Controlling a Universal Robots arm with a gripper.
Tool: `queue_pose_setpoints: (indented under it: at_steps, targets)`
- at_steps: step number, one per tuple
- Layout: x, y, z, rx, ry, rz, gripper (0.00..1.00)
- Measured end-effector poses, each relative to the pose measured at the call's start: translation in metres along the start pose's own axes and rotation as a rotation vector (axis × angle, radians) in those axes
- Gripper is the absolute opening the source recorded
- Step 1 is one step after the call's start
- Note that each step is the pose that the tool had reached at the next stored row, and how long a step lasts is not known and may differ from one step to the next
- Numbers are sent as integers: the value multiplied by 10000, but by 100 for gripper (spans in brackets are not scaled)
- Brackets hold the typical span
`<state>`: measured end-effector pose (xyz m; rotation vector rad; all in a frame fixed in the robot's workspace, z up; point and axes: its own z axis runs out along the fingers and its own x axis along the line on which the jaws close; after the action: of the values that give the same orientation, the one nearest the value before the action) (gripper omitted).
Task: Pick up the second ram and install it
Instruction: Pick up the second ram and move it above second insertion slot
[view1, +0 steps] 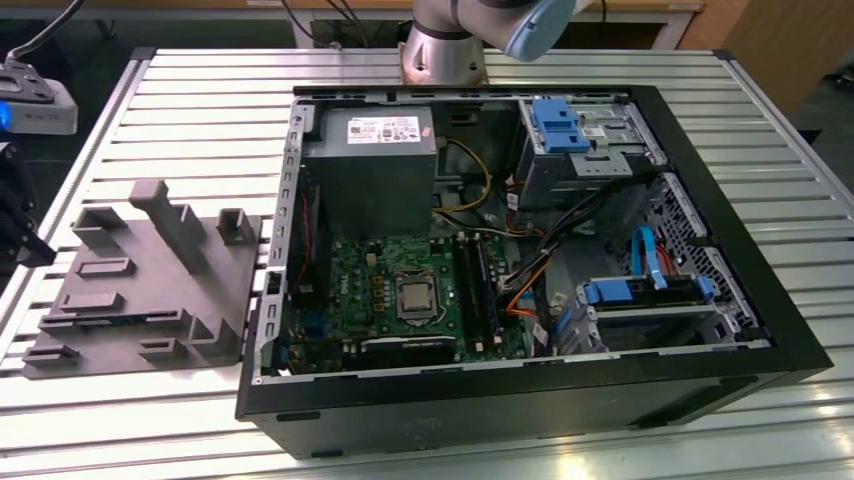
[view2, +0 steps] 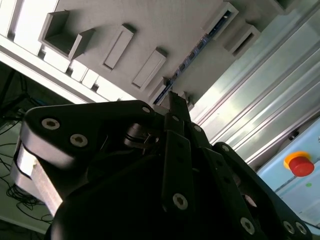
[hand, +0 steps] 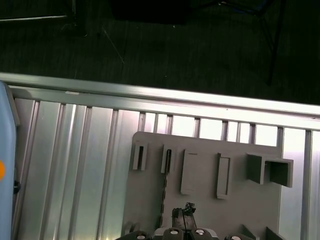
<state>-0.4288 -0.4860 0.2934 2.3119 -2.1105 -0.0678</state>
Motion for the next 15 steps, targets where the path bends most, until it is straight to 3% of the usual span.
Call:
queue_pose_setpoints:
  at_steps: [15]
  targets:
    - [9,-3,104,15,-23,663,11]
